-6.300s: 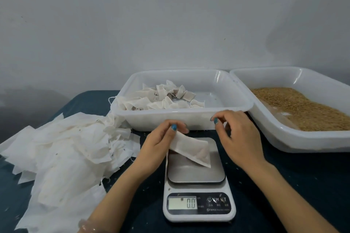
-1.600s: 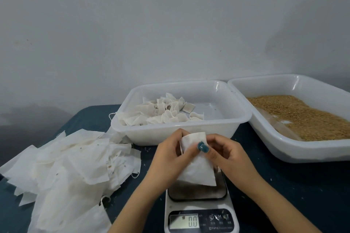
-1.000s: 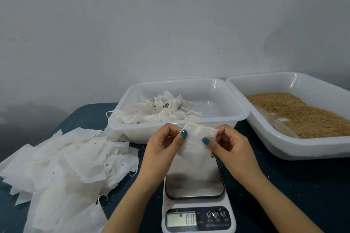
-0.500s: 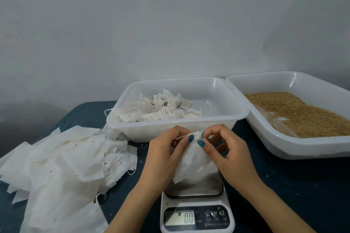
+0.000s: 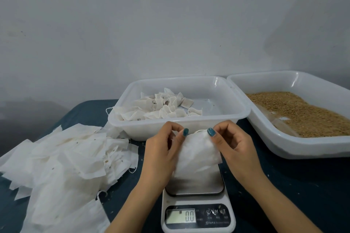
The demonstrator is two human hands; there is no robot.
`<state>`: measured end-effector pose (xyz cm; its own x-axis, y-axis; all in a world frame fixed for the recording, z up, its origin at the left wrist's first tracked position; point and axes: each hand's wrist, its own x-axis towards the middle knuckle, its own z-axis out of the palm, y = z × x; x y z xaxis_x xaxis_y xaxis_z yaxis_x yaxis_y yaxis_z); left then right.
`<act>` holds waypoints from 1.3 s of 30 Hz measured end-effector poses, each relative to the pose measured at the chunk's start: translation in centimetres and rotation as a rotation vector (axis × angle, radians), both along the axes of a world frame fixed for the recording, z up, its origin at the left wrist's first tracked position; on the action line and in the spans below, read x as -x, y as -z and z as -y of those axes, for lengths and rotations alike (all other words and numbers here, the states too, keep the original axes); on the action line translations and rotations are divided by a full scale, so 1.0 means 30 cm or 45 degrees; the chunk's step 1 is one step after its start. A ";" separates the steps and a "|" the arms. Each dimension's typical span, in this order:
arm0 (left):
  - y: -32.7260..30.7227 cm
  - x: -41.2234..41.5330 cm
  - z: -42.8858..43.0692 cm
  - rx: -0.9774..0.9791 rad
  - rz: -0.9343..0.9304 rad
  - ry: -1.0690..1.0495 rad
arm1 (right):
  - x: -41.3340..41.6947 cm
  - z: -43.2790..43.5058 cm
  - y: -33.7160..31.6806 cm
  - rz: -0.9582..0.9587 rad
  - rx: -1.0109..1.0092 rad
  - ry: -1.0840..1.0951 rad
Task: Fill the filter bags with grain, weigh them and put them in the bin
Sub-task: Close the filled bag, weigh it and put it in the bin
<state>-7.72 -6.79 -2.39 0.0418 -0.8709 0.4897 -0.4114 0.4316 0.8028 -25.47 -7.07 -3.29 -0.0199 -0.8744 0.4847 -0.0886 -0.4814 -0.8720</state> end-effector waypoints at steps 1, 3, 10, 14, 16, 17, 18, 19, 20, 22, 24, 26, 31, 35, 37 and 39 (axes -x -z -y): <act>-0.002 0.000 -0.002 0.010 -0.018 -0.018 | -0.001 0.001 0.000 0.020 -0.007 0.010; -0.003 -0.002 -0.001 0.038 -0.048 -0.069 | -0.003 0.002 -0.002 0.069 -0.023 0.031; -0.007 -0.012 -0.006 0.081 -0.140 -0.138 | 0.000 -0.008 -0.018 0.222 -0.187 -0.164; -0.013 -0.020 0.003 0.067 -0.255 -0.155 | 0.012 -0.012 -0.023 0.275 -0.279 -0.359; -0.011 -0.026 0.008 0.061 -0.295 -0.171 | 0.013 -0.013 -0.022 0.268 -0.272 -0.397; -0.011 -0.027 0.010 0.060 -0.307 -0.180 | 0.014 -0.013 -0.020 0.266 -0.267 -0.410; -0.011 -0.027 0.012 0.059 -0.316 -0.186 | 0.016 -0.014 -0.021 0.256 -0.257 -0.427; -0.011 -0.028 0.014 0.057 -0.321 -0.188 | 0.017 -0.015 -0.022 0.243 -0.243 -0.441; -0.010 -0.029 0.016 0.055 -0.322 -0.190 | 0.019 -0.017 -0.024 0.229 -0.230 -0.454; -0.008 -0.029 0.016 0.056 -0.306 -0.193 | 0.020 -0.019 -0.024 0.203 -0.205 -0.473; -0.006 -0.030 0.014 0.064 -0.288 -0.190 | 0.019 -0.017 -0.022 0.155 -0.182 -0.463; -0.007 -0.032 0.013 0.073 -0.272 -0.189 | 0.018 -0.015 -0.019 0.082 -0.143 -0.424; -0.003 -0.040 0.016 0.119 -0.202 -0.202 | 0.018 -0.011 -0.010 -0.105 -0.112 -0.380; -0.011 -0.052 0.021 0.171 -0.021 -0.165 | 0.026 -0.004 -0.002 -0.221 -0.095 -0.338; -0.020 -0.061 0.020 0.231 0.174 -0.043 | 0.031 -0.002 -0.002 -0.269 -0.066 -0.283; -0.019 -0.067 0.015 0.278 0.452 0.124 | 0.033 -0.005 -0.004 -0.290 -0.039 -0.259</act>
